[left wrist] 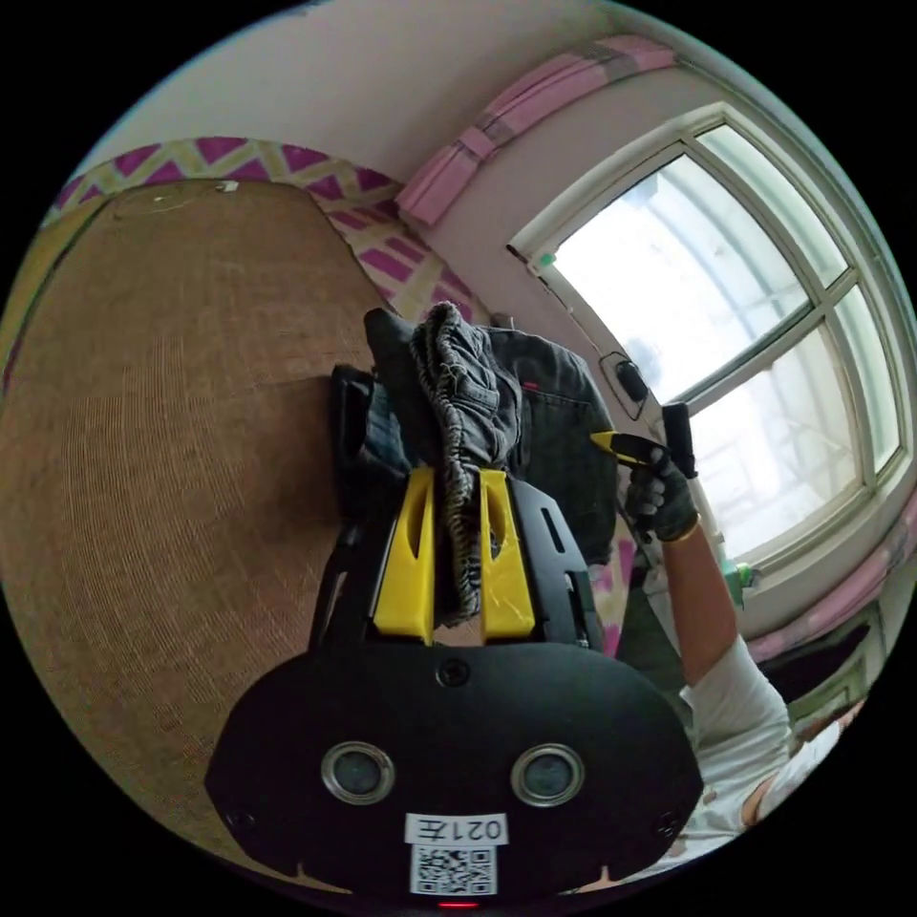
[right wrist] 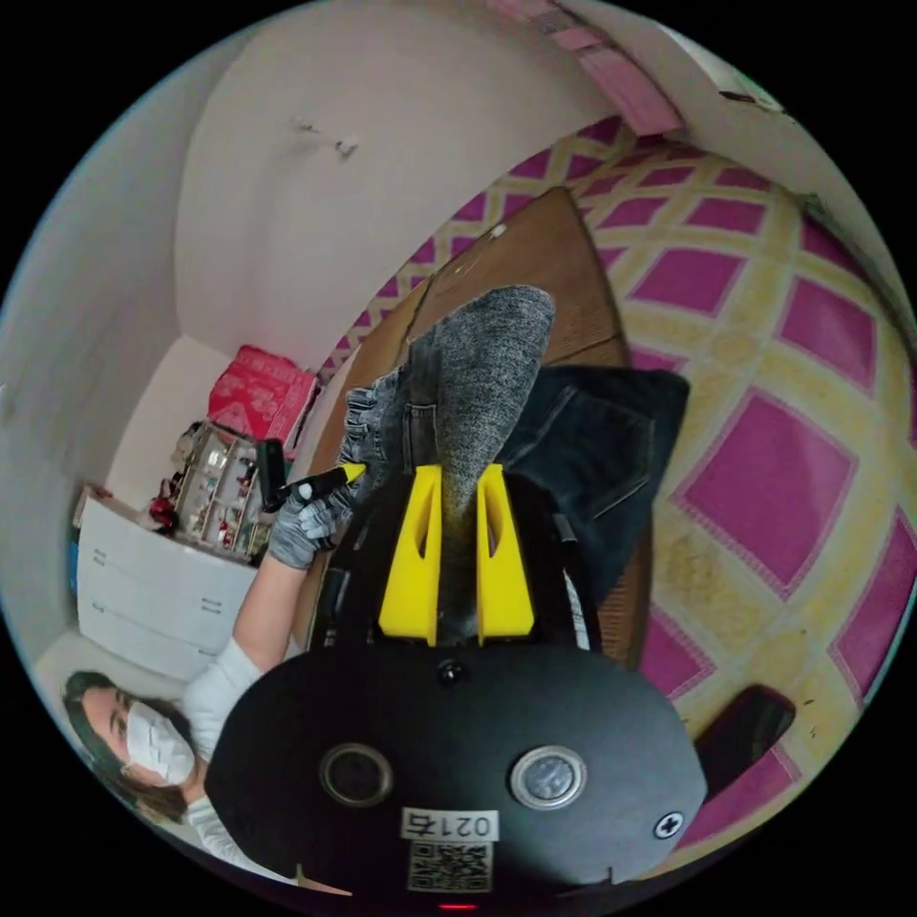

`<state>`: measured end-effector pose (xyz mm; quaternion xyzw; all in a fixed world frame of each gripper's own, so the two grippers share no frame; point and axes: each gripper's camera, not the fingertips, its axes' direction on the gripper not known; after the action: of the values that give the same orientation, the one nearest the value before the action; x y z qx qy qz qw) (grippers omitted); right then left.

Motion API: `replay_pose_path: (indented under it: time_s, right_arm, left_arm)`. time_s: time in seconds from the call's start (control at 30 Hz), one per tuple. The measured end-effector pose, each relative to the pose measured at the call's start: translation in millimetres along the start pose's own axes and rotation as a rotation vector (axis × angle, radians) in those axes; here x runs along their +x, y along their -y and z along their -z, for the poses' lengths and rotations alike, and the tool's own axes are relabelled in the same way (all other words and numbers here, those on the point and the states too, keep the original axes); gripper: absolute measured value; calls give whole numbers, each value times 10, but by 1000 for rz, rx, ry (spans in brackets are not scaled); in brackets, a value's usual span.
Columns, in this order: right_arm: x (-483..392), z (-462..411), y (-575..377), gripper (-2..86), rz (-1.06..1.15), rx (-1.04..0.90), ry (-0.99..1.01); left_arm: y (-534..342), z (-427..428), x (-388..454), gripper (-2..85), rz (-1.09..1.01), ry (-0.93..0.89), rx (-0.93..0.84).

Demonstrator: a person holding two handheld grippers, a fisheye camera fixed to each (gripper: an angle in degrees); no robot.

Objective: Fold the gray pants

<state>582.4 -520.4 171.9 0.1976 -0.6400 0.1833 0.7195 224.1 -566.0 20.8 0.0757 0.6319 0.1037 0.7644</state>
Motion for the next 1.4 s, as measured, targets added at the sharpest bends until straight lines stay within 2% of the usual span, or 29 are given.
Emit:
replay_pose_path:
  time_s: [0.07, 0.13, 0.23, 0.27, 0.37, 0.5, 0.7, 0.77, 0.83, 1.03, 1.2, 1.4]
  right_arm:
    - [176, -202, 43, 81, -42, 23, -117]
    - [383, -577, -86, 122, -66, 39, -315]
    - [485, -969, -396, 136, -4, 15, -411]
    - [478, -1003, -473, 136, 12, 24, -416]
    - [308, -1113, -923, 132, 135, 44, -362]
    - [-199, -1223, -1908, 115, 340, 44, -197]
    - [-951, -1252, -4104, 66, 600, 135, 55]
    - [-1109, -1264, -4810, 45, 657, 214, 44]
    - [-1357, -1358, -5762, 9, 767, 307, -75]
    - [-1866, -1879, -7833, 1, 974, 470, -349]
    - [-1892, -2342, -8885, 45, 962, 443, -284]
    - [-1711, -3145, -9653, 46, 1009, 369, -231]
  left_arm:
    - [187, -320, 191, 69, -39, 112, -6]
    - [168, -494, 216, 62, -1, 191, 2]
    - [-140, -522, 179, 46, 38, 270, 68]
    - [-306, -480, 178, 45, 18, 243, 75]
    - [-829, -253, 367, 32, -87, 174, 81]
    - [-1689, 167, 900, 2, -241, 190, 83]
    - [-3281, 1108, 1911, -9, -376, 454, 137]
    - [-3852, 1488, 2246, -9, -391, 553, 141]
    - [-4244, 1784, 2471, -9, -381, 593, 171]
    - [-5334, 2671, 3111, -5, -301, 650, 317]
    - [-5909, 3066, 3367, 26, -178, 651, 309]
    - [-6279, 3484, 3515, -4, -5, 665, 343]
